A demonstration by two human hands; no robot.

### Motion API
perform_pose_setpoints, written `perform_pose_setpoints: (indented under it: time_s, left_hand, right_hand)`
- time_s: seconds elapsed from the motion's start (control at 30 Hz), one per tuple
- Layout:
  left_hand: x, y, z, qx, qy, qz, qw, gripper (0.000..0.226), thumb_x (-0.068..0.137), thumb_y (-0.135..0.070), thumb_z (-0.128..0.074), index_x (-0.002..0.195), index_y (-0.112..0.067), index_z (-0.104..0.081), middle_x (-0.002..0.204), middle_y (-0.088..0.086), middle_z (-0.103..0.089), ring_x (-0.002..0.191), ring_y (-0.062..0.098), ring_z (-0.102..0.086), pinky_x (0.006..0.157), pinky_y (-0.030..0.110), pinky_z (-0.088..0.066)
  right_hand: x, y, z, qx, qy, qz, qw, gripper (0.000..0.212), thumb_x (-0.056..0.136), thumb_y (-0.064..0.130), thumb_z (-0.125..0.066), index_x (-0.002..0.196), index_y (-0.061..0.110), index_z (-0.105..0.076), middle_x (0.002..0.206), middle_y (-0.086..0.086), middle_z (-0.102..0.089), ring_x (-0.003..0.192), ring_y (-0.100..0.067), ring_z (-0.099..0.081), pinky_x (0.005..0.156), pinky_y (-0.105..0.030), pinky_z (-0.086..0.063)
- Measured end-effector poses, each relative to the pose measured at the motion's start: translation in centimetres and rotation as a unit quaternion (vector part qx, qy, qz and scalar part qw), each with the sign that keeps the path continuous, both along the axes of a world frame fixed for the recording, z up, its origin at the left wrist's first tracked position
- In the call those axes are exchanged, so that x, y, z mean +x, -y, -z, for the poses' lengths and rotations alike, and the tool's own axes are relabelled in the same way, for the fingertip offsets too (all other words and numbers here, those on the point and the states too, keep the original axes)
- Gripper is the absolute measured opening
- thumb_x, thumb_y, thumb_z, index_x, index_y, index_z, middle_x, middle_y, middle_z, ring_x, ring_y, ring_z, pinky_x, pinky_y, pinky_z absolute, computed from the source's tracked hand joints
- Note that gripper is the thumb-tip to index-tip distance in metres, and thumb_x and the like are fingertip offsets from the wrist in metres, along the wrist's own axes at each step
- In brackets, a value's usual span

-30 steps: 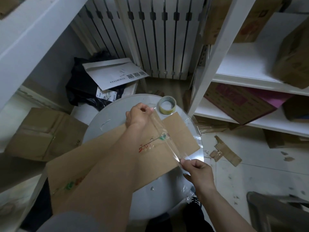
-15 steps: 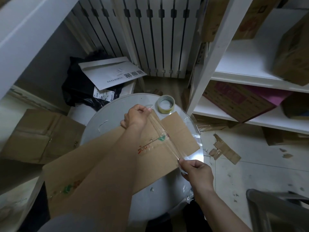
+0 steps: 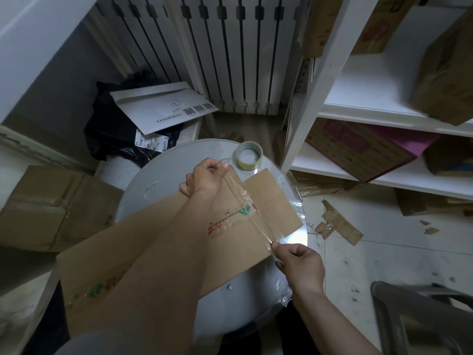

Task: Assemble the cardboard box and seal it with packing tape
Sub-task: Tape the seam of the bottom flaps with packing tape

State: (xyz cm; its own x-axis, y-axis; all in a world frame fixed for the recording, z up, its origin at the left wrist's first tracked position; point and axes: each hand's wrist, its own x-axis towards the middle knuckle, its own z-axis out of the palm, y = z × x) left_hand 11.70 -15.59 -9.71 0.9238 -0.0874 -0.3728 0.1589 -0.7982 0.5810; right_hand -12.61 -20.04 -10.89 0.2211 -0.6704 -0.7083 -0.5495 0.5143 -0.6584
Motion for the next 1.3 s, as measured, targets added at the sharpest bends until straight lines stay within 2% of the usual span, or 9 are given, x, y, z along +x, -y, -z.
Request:
perform_pose_setpoints:
  time_s: [0.23,0.37,0.43,0.53,0.63,0.73,0.87,1.03,1.3]
  left_hand:
    - [0.1,-0.1,0.1,-0.024,-0.005,-0.014,1.0,0.026,0.085,-0.056,-0.062,0.087,-0.03,-0.066,0.087,-0.019,-0.063,0.099,0.014,-0.05,0.1,0.039,-0.029]
    - [0.1,-0.3,0.3,-0.044,0.0,-0.031,0.999,0.026,0.084,-0.052,-0.065,0.092,-0.027,-0.069,0.092,-0.015,-0.067,0.078,0.0,-0.041,0.102,0.039,-0.03]
    - [0.2,-0.3,0.4,-0.044,0.0,-0.033,0.998,0.024,0.085,-0.051,-0.065,0.092,-0.027,-0.069,0.091,-0.014,-0.067,0.074,-0.006,-0.034,0.103,0.039,-0.031]
    - [0.2,-0.2,0.5,-0.04,-0.004,-0.033,0.999,0.023,0.086,-0.051,-0.064,0.09,-0.028,-0.069,0.091,-0.014,-0.067,0.073,-0.004,-0.034,0.103,0.041,-0.031]
    - [0.2,-0.2,0.4,-0.039,-0.009,-0.035,0.999,0.024,0.086,-0.05,-0.064,0.09,-0.028,-0.069,0.093,-0.014,-0.067,0.073,-0.004,-0.032,0.103,0.041,-0.031]
    - [0.2,-0.1,0.0,-0.037,-0.015,-0.029,0.999,0.024,0.086,-0.052,-0.063,0.09,-0.029,-0.069,0.092,-0.015,-0.066,0.077,0.003,-0.04,0.103,0.042,-0.03]
    - [0.1,0.0,-0.3,-0.049,-0.013,-0.019,0.999,0.024,0.085,-0.054,-0.062,0.086,-0.03,-0.067,0.091,-0.016,-0.067,0.103,0.015,-0.05,0.101,0.043,-0.028]
    - [0.2,-0.1,-0.7,-0.085,-0.002,-0.047,0.995,0.021,0.082,-0.053,-0.063,0.075,-0.033,-0.062,0.079,-0.015,-0.062,0.105,0.019,-0.055,0.097,0.044,-0.029]
    - [-0.2,0.0,-0.7,-0.039,-0.001,-0.021,0.999,0.022,0.085,-0.052,-0.065,0.086,-0.03,-0.069,0.079,-0.017,-0.056,0.104,0.015,-0.04,0.101,0.042,-0.029]
  right_hand:
    - [0.0,-0.7,0.0,0.016,0.004,0.03,0.999,0.026,0.067,0.026,-0.087,0.06,0.012,-0.066,0.057,0.001,-0.068,0.067,-0.023,-0.068,0.083,-0.048,-0.057]
    - [0.1,-1.1,-0.3,0.051,0.022,0.051,0.997,0.027,0.073,0.017,-0.083,0.059,0.009,-0.062,0.054,-0.002,-0.066,0.064,-0.024,-0.066,0.085,-0.051,-0.056]
    - [0.2,-1.1,-0.4,0.053,0.026,0.056,0.997,0.026,0.075,0.015,-0.081,0.059,0.009,-0.062,0.057,-0.004,-0.068,0.069,-0.028,-0.069,0.085,-0.051,-0.057]
    - [0.3,-1.3,-0.7,0.059,0.031,0.061,0.996,0.025,0.076,0.014,-0.08,0.06,0.008,-0.062,0.062,-0.009,-0.07,0.078,-0.034,-0.071,0.084,-0.05,-0.057]
    - [0.4,-1.4,-1.2,0.07,0.035,0.071,0.994,0.027,0.078,0.01,-0.078,0.058,0.008,-0.06,0.059,-0.008,-0.068,0.07,-0.028,-0.068,0.083,-0.049,-0.058]
    - [0.6,-1.5,-1.6,0.082,0.041,0.079,0.993,0.028,0.079,0.008,-0.077,0.057,0.009,-0.059,0.062,-0.009,-0.068,0.07,-0.026,-0.067,0.082,-0.048,-0.058]
    - [0.5,-1.2,-2.2,0.1,0.06,0.087,0.989,0.023,0.081,0.007,-0.076,0.063,0.006,-0.06,0.066,-0.012,-0.069,0.07,-0.024,-0.066,0.08,-0.042,-0.059]
    - [0.9,-1.8,-2.7,0.104,0.077,0.078,0.989,0.018,0.083,0.005,-0.072,0.07,0.003,-0.06,0.071,-0.012,-0.071,0.074,-0.023,-0.069,0.079,-0.04,-0.059]
    - [0.5,-1.4,-2.0,0.077,0.032,0.081,0.993,0.025,0.081,0.01,-0.076,0.062,0.008,-0.061,0.067,-0.011,-0.068,0.076,-0.027,-0.067,0.08,-0.045,-0.059]
